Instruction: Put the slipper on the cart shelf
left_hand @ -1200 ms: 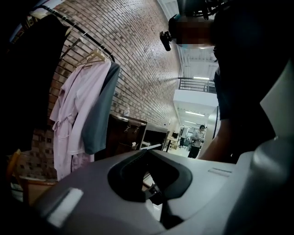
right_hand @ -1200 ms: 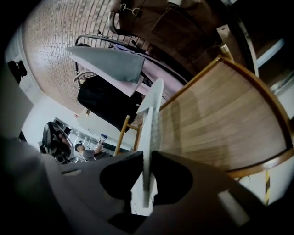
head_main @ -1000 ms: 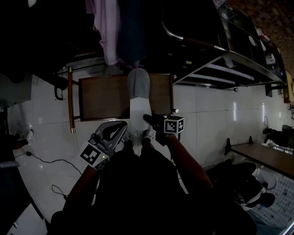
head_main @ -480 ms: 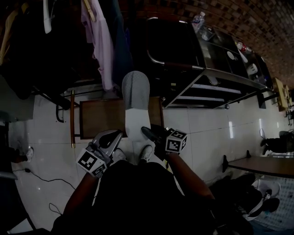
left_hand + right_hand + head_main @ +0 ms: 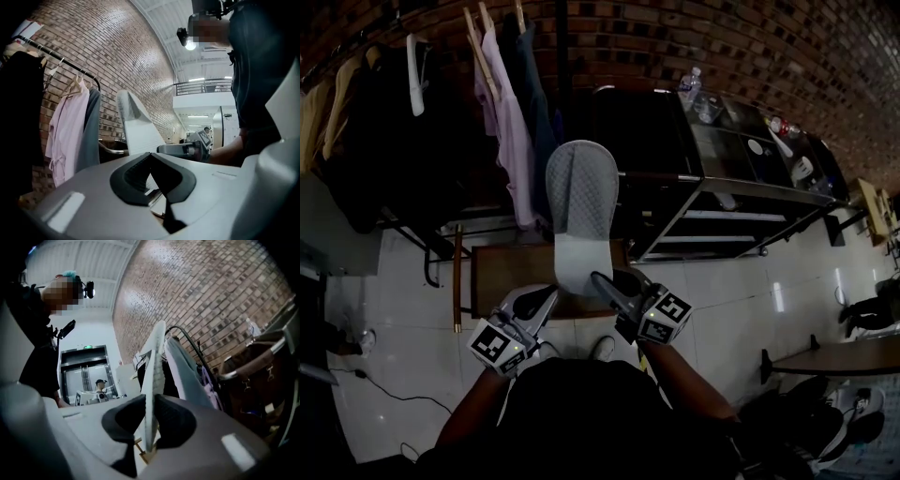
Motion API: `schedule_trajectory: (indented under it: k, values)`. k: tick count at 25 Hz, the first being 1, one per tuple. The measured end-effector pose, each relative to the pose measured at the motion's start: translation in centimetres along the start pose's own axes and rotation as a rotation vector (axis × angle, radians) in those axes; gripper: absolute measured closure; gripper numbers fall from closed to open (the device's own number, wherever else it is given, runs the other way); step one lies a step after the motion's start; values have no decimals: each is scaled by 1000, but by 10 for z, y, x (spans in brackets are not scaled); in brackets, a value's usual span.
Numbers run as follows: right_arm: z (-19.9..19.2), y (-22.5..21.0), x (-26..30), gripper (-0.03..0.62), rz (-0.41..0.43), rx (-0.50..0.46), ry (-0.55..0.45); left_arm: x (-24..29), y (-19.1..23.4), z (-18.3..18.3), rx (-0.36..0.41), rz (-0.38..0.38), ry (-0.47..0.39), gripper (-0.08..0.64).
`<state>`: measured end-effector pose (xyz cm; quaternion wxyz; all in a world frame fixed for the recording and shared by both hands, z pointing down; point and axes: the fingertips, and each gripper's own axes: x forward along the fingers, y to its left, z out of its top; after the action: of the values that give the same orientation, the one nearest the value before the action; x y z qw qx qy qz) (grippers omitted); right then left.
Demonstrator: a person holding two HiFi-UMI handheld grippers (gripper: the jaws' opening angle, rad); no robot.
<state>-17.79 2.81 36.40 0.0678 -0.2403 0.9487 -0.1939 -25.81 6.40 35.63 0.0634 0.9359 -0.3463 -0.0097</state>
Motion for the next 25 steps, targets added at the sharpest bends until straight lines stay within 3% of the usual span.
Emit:
schedule_trajectory:
  k: [3, 6, 15, 25]
  values:
    - [19, 7, -5, 531, -39, -135, -11, 5, -2, 7, 16, -1, 3, 558]
    - [32, 14, -5, 531, -54, -211, -18, 8, -2, 11, 36, 1, 3, 558]
    - [41, 13, -8, 531, -95, -305, -98, 11, -1, 20, 49, 0, -11, 559]
    - [33, 18, -4, 531, -121, -359, -77, 7, 0, 11, 27, -6, -8, 560]
